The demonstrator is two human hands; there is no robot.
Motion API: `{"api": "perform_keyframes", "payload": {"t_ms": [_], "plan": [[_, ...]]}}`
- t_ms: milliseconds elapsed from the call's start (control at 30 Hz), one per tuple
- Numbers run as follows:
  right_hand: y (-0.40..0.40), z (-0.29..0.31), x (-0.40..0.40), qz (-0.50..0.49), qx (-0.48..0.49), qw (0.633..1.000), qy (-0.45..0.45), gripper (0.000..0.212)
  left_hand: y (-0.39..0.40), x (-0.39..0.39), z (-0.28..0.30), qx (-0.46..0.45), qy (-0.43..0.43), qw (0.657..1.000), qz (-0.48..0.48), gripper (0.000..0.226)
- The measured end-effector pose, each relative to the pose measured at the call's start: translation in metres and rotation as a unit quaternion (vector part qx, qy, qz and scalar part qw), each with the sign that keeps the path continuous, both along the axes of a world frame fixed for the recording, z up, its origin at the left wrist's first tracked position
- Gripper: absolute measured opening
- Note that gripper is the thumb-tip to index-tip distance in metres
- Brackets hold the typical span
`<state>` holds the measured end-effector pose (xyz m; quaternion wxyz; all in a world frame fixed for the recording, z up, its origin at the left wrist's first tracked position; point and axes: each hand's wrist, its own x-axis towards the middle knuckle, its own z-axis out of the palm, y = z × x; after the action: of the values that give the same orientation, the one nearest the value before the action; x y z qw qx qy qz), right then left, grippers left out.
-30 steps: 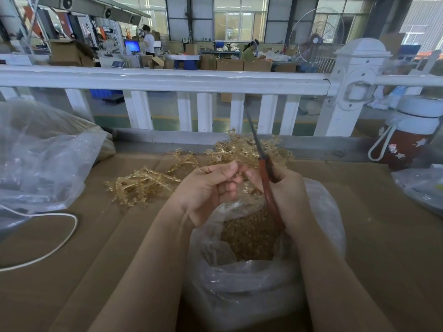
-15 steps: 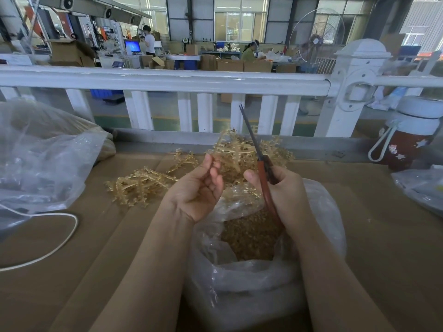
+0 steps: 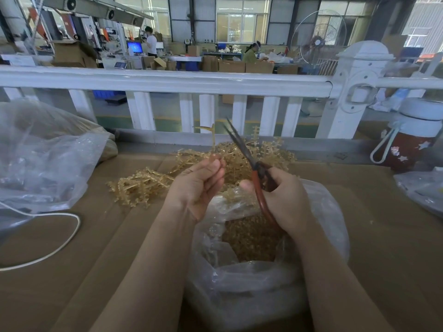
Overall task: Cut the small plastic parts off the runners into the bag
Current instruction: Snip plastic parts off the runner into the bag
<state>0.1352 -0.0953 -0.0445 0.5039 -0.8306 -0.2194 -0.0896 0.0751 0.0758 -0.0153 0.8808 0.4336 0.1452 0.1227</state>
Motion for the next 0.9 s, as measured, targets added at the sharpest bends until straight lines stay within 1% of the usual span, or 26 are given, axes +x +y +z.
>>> {"api": "perform_keyframes", "payload": {"t_ms": [33, 167, 267, 433, 567, 700, 800, 900], "plan": [[0.0000, -0.0006, -0.0002, -0.004, -0.028, 0.999, -0.017, 0.048, -0.0002, 0.0002, -0.0002, 0.017, -0.006, 1.000, 0.004, 0.031], [-0.0020, -0.0049, 0.0025, -0.034, -0.114, 0.990, -0.077, 0.043, -0.0030, 0.0015, -0.0001, 0.082, -0.016, 0.995, 0.057, 0.014], [-0.0028, -0.0051, 0.0016, -0.051, -0.156, 0.980, -0.108, 0.038, -0.0042, 0.0024, 0.0002, 0.123, -0.032, 0.989, 0.075, 0.017], [-0.0028, -0.0054, 0.0017, -0.063, -0.176, 0.976, -0.112, 0.045, -0.0062, 0.0014, -0.0003, 0.197, -0.055, 0.976, 0.078, 0.022], [-0.0019, -0.0065, 0.0019, -0.071, -0.175, 0.975, -0.119, 0.062, -0.0046, 0.0013, -0.0005, 0.227, -0.067, 0.968, 0.085, 0.023], [-0.0020, -0.0065, 0.0015, -0.076, -0.182, 0.971, -0.134, 0.054, -0.0026, 0.0006, -0.0011, 0.235, -0.071, 0.965, 0.094, 0.020], [-0.0026, -0.0060, 0.0012, -0.079, -0.189, 0.969, -0.135, 0.052, -0.0020, 0.0005, -0.0013, 0.231, -0.075, 0.965, 0.096, 0.015], [-0.0029, -0.0045, 0.0010, -0.075, -0.192, 0.970, -0.131, 0.049, -0.0012, 0.0001, -0.0014, 0.228, -0.084, 0.965, 0.095, 0.015]]}}
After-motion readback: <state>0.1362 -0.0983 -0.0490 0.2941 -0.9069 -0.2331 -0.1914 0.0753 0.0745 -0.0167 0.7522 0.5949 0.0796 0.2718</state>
